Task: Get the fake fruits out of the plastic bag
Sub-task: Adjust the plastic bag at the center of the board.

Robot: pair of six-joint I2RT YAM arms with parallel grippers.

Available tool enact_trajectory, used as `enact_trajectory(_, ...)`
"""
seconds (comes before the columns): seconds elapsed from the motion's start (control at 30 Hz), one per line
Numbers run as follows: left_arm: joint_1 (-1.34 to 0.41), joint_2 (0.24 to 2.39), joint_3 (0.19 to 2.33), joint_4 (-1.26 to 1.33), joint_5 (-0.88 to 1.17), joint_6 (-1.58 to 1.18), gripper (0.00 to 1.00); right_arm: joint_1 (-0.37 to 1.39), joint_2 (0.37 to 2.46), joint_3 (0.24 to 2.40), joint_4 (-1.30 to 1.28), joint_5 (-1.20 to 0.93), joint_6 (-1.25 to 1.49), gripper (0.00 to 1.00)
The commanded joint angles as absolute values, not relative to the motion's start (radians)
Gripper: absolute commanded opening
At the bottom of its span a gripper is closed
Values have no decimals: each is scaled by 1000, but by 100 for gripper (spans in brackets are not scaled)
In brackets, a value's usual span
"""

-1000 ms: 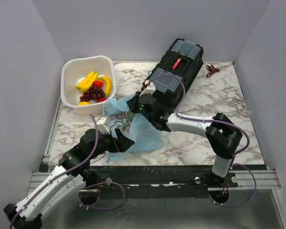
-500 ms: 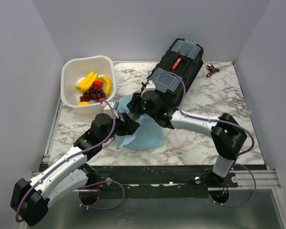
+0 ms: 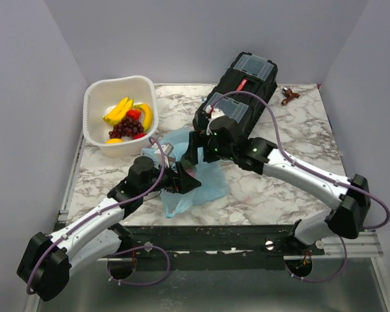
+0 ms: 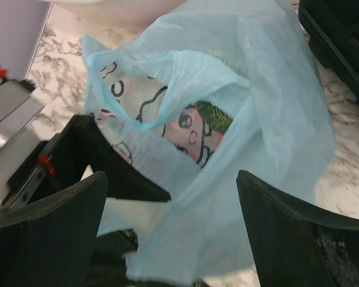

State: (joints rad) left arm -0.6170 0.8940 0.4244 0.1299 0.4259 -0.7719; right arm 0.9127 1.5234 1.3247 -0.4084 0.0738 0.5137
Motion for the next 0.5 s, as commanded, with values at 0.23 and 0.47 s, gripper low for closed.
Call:
enact_trajectory(0.23,-614,843,381,148,521,-799,85,1013,1421,1260,-690,424,725,98)
enact_trajectory(0.47,-614,795,400,81,522,-780,89,1094,1432,1149,-631,551,767,65)
